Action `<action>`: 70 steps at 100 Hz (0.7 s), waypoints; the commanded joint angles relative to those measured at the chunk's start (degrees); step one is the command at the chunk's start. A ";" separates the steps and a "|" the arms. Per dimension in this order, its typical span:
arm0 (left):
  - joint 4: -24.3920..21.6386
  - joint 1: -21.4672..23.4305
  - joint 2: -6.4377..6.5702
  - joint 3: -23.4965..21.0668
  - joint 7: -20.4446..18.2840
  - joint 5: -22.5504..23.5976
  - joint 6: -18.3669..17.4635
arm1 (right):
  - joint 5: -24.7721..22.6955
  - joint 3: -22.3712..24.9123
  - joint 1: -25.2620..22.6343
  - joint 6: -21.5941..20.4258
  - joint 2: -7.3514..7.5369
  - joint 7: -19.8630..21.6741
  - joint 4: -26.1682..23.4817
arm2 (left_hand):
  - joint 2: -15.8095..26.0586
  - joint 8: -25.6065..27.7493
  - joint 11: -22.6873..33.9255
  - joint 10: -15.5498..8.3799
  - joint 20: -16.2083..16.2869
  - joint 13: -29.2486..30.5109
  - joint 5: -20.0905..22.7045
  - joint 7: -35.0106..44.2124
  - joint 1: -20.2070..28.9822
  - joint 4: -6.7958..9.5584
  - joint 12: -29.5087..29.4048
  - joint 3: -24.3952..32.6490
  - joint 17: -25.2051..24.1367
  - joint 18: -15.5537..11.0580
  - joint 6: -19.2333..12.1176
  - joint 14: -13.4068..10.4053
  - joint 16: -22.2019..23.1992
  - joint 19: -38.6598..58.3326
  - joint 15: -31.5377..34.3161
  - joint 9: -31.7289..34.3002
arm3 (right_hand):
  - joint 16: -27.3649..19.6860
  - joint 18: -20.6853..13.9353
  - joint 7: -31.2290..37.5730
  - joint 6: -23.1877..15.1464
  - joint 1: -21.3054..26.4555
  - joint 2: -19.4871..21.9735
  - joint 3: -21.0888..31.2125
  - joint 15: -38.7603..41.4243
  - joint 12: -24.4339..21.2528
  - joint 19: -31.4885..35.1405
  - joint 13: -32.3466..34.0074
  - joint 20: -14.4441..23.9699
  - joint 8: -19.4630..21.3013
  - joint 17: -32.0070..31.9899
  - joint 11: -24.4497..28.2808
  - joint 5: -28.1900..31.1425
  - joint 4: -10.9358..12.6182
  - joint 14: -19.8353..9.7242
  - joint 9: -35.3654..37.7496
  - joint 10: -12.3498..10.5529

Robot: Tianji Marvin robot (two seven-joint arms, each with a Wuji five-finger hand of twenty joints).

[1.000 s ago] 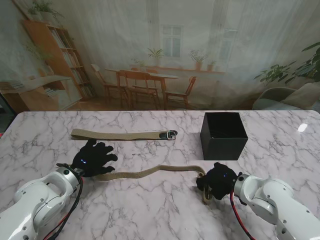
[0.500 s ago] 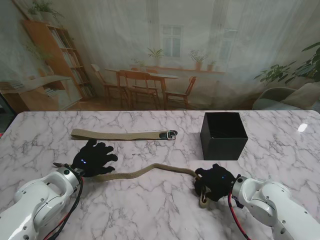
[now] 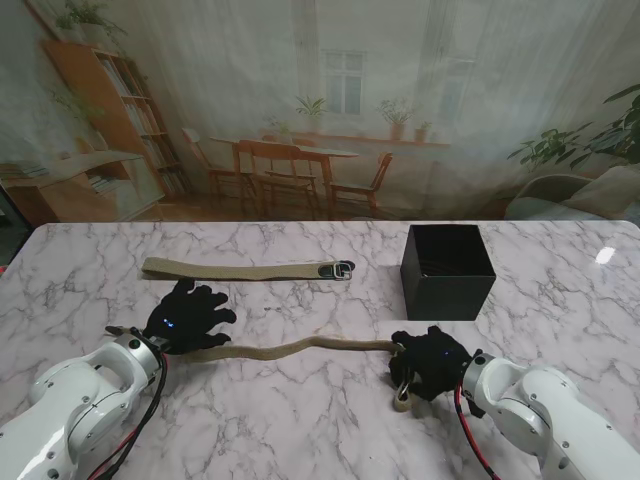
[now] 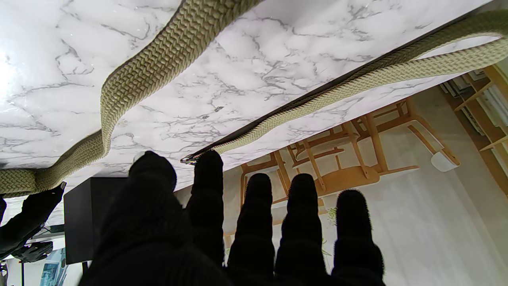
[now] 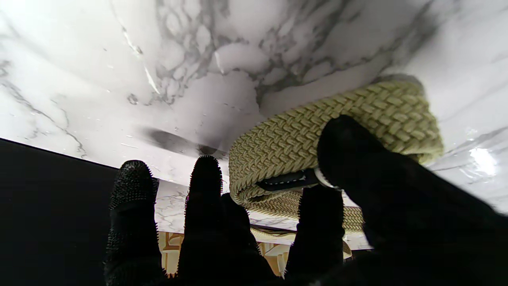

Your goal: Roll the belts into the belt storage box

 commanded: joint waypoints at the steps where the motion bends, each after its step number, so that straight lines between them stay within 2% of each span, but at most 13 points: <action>1: 0.11 -0.08 -0.07 0.20 -0.87 -0.13 -0.01 | -0.18 -0.17 -0.30 0.60 -0.03 0.35 0.78 | 2.01 0.56 -0.72 1.13 0.14 0.30 1.75 0.05 0.70 -0.43 0.11 -0.27 -0.99 2.34 0.99 0.99 -0.08 -1.87 -0.37 1.25 | -1.33 3.13 14.04 5.92 -0.48 2.90 0.03 -1.79 -0.11 -0.92 -1.37 -0.98 1.48 -1.20 1.44 5.04 -2.09 0.17 3.77 -5.22; 11: 0.08 -0.08 -0.07 0.23 -0.99 -0.15 0.03 | -0.34 -0.62 0.02 0.68 -0.06 -0.89 1.55 | 2.06 0.53 -0.74 1.12 0.15 0.31 1.73 0.01 0.61 -0.45 0.11 -0.30 -0.99 2.34 1.03 0.95 -0.08 -1.89 -0.38 1.23 | -1.46 2.73 15.70 7.16 0.38 3.85 -1.15 -1.19 2.25 -0.56 -0.45 -1.31 0.65 -1.12 6.08 3.60 -2.51 -0.82 12.86 -11.05; 16: 0.08 -0.09 -0.07 0.25 -1.01 -0.16 0.03 | -0.46 -0.91 0.21 0.63 -0.11 -2.12 2.05 | 2.09 0.54 -0.73 1.12 0.15 0.30 1.78 0.03 0.60 -0.45 0.11 -0.30 -0.98 2.35 1.12 1.04 -0.08 -1.92 -0.38 1.24 | -1.39 2.23 16.22 7.40 0.77 4.33 -1.89 -0.70 3.74 -0.26 0.62 -1.44 0.34 -0.65 9.16 2.88 -2.71 -1.43 17.63 -12.83; 35: 0.11 -0.12 -0.07 0.30 -1.01 -0.16 0.03 | -1.11 -1.79 0.81 0.03 -0.37 -8.18 4.14 | 2.12 0.52 -0.75 1.12 0.19 0.29 1.71 -0.01 0.61 -0.44 0.11 -0.28 -0.98 2.24 1.05 0.92 -0.08 -1.92 -0.39 1.21 | 0.28 0.93 16.54 5.40 2.80 5.45 -4.41 2.77 8.60 1.58 6.90 -1.54 -0.27 2.12 17.89 -0.37 -3.15 -3.85 31.21 -14.56; 45: 0.12 -0.14 -0.07 0.33 -1.04 -0.19 0.04 | -1.69 -2.07 1.02 -0.34 -0.44 -10.90 5.00 | 2.08 0.51 -0.73 1.09 0.18 0.32 1.70 -0.03 0.60 -0.44 0.13 -0.28 -0.96 2.31 1.00 0.96 -0.07 -1.97 -0.37 1.27 | 1.96 -0.20 15.44 2.82 3.70 5.48 -4.76 4.82 12.28 2.87 10.01 -1.65 1.47 3.49 20.45 -1.85 -3.34 -5.14 37.46 -15.20; 55: 0.16 -0.18 -0.06 0.39 -1.02 -0.20 -0.01 | -3.29 -2.57 1.57 -0.88 -0.34 -14.56 6.30 | 2.16 0.49 -0.72 1.16 0.20 0.30 1.70 -0.05 0.47 -0.45 0.13 -0.33 -0.95 2.31 1.11 0.97 -0.06 -1.95 -0.37 1.29 | 3.06 -3.49 8.60 1.66 3.50 4.89 -4.20 5.84 13.58 3.87 13.64 -2.02 2.64 4.20 20.82 -4.31 -3.58 -7.78 44.77 -17.59; 62: 0.18 -0.22 -0.06 0.43 -1.06 -0.21 0.00 | -4.91 -3.18 2.26 -1.41 -0.16 -17.90 7.52 | 2.14 0.46 -0.71 1.12 0.20 0.32 1.66 -0.09 0.53 -0.43 0.14 -0.28 -0.96 2.33 1.13 1.00 -0.06 -1.98 -0.37 1.33 | 2.91 -10.37 1.57 2.90 2.59 5.11 -2.46 5.33 12.82 3.98 15.86 -2.94 -0.18 3.88 20.13 -4.68 -3.34 -11.93 50.97 -19.97; 64: 0.17 -0.23 -0.06 0.44 -1.09 -0.23 0.00 | -5.34 -3.29 2.42 -1.58 -0.10 -18.45 7.71 | 2.16 0.46 -0.67 1.06 0.21 0.41 1.68 -0.08 0.46 -0.44 0.15 -0.32 -0.92 2.29 1.07 0.99 -0.05 -1.96 -0.33 1.42 | 2.76 -11.55 -0.96 3.46 2.04 5.55 -1.78 5.09 12.48 4.17 16.44 -3.14 -0.85 3.78 19.66 -4.71 -2.85 -12.76 52.48 -20.51; 67: 0.17 -0.24 -0.06 0.46 -1.11 -0.24 0.01 | -5.76 -3.40 2.56 -1.79 -0.02 -19.08 7.90 | 2.18 0.45 -0.67 1.09 0.21 0.35 1.67 -0.09 0.48 -0.44 0.16 -0.30 -0.97 2.29 1.08 1.04 -0.05 -1.98 -0.35 1.43 | 2.45 -12.72 -7.50 4.78 1.08 6.47 -0.83 4.61 12.36 4.49 17.15 -3.77 0.48 3.43 18.56 -5.28 -1.13 -13.75 54.66 -21.25; 70: 0.18 -0.25 -0.06 0.48 -1.13 -0.23 0.00 | -6.11 -3.56 2.71 -1.94 0.03 -19.81 8.13 | 2.18 0.44 -0.65 1.06 0.21 0.32 1.62 -0.11 0.51 -0.43 0.16 -0.28 -0.98 2.29 1.14 0.96 -0.06 -1.99 -0.37 1.46 | 2.37 -13.18 -11.90 5.71 0.74 6.68 -0.35 4.50 12.03 4.54 17.54 -3.94 0.68 3.08 17.92 -6.57 -0.70 -14.47 56.23 -21.80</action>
